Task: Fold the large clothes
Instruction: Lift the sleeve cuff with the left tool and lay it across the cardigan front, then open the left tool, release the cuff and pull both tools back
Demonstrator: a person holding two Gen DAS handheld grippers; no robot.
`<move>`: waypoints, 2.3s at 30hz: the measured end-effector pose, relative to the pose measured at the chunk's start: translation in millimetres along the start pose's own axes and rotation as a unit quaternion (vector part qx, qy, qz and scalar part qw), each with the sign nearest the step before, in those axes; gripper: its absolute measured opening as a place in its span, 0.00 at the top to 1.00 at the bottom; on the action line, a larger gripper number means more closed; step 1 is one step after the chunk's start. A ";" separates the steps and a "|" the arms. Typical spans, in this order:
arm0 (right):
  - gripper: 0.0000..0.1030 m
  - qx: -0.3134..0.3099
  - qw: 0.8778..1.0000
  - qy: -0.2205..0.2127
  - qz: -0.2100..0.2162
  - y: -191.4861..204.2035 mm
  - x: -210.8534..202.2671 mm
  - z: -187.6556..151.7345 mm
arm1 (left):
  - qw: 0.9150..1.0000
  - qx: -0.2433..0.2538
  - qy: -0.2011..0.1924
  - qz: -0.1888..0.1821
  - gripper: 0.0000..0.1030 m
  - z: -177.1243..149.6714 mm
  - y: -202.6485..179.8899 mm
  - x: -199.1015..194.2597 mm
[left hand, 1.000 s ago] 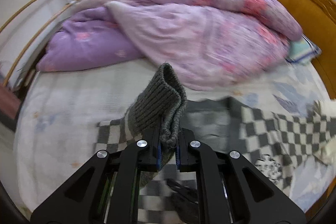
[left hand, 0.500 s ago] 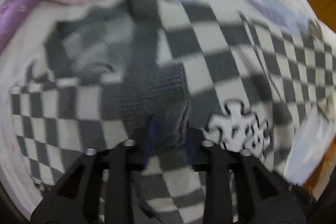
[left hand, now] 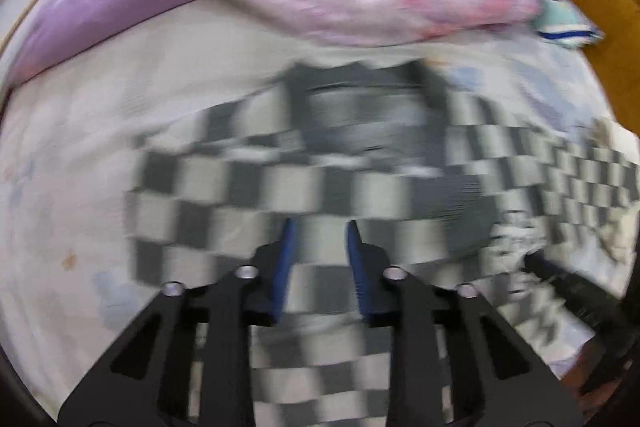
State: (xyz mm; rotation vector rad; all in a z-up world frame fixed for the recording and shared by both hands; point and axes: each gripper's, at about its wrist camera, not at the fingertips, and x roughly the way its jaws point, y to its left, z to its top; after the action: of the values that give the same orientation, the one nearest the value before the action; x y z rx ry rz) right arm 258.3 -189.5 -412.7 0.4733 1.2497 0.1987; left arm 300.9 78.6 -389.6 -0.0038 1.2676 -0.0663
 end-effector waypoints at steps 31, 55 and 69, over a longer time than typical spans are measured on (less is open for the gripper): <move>1.00 0.015 0.987 0.098 -0.123 16.0 113.5 42.0 | 0.990 -0.130 0.029 0.057 0.89 56.6 163.5 105.0; 0.36 -0.020 0.998 0.027 -0.062 53.6 -77.6 -17.9 | 0.995 -0.079 0.037 0.052 0.66 -7.6 95.9 -63.1; 0.26 -0.109 0.993 -0.029 -0.034 75.2 -225.6 -72.0 | 0.996 -0.057 -0.015 0.065 0.54 -89.0 21.2 -217.1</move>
State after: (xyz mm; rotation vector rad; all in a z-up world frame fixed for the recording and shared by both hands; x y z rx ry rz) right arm 127.9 -195.3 -201.3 0.2456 1.1693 0.2582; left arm 152.5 114.1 -210.0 -0.0198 1.2376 0.1181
